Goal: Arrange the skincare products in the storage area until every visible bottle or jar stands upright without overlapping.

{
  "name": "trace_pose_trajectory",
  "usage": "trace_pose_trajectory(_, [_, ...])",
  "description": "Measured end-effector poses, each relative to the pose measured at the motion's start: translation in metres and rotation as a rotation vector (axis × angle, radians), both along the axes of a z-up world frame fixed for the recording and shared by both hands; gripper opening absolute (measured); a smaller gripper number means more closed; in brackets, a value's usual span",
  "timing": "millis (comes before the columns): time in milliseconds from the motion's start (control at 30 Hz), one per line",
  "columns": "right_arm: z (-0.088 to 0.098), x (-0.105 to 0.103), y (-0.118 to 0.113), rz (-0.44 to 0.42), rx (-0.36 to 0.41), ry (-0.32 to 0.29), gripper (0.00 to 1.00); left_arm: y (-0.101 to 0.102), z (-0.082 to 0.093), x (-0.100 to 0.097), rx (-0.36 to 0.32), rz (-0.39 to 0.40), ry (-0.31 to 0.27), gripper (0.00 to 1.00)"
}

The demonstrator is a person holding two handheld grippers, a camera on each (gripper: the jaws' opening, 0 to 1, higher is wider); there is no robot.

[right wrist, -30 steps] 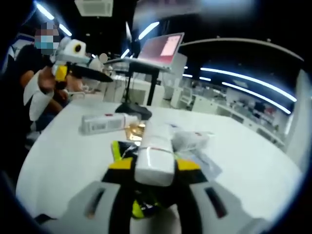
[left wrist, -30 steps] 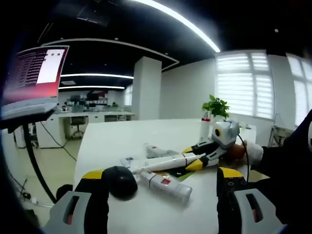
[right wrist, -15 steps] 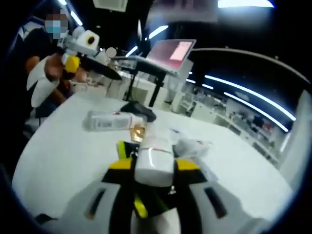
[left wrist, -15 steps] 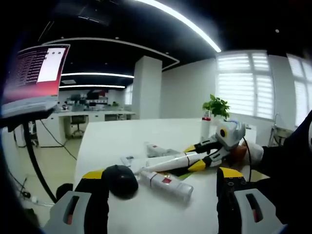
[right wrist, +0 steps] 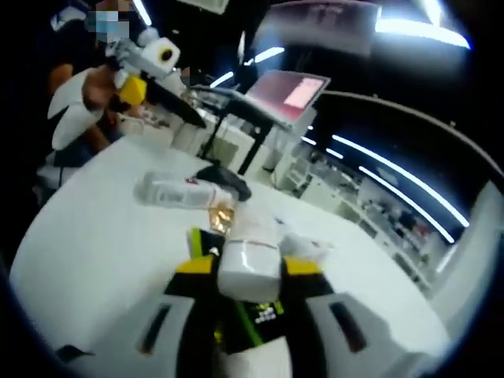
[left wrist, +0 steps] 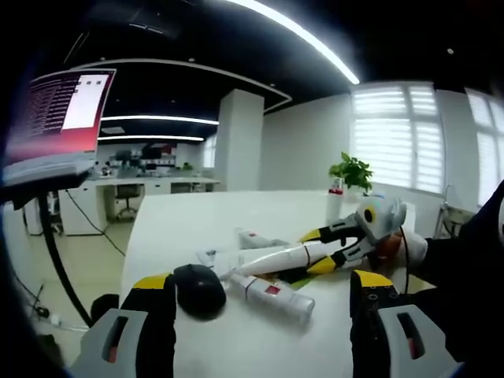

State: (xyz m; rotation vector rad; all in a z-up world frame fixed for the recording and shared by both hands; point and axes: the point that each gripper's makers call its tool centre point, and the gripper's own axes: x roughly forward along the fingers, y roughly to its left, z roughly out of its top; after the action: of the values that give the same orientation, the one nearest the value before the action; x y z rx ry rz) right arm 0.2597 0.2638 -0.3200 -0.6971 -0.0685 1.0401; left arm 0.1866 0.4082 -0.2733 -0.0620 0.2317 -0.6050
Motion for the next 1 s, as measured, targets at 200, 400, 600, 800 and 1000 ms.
trace_pose_trajectory(200, [0.004,0.005,-0.005,-0.018,-0.017,-0.047,0.3,-0.001,-0.003,0.002,0.001,-0.003,0.009,0.94])
trace_pose_trajectory(400, [0.007,0.006,-0.004,-0.02,-0.035,-0.098,0.3,0.001,-0.009,0.007,0.003,-0.002,0.026,0.94])
trace_pose_trajectory(600, [0.01,0.005,-0.004,-0.02,-0.063,-0.162,0.29,0.001,-0.013,0.009,0.002,-0.002,0.045,0.94])
trace_pose_trajectory(800, [0.012,0.004,-0.004,-0.016,-0.094,-0.225,0.29,-0.001,-0.015,0.009,0.007,-0.005,0.049,0.94])
trace_pose_trajectory(1000, [0.015,0.001,-0.002,-0.009,-0.146,-0.33,0.29,0.0,-0.015,0.009,0.007,-0.005,0.05,0.94])
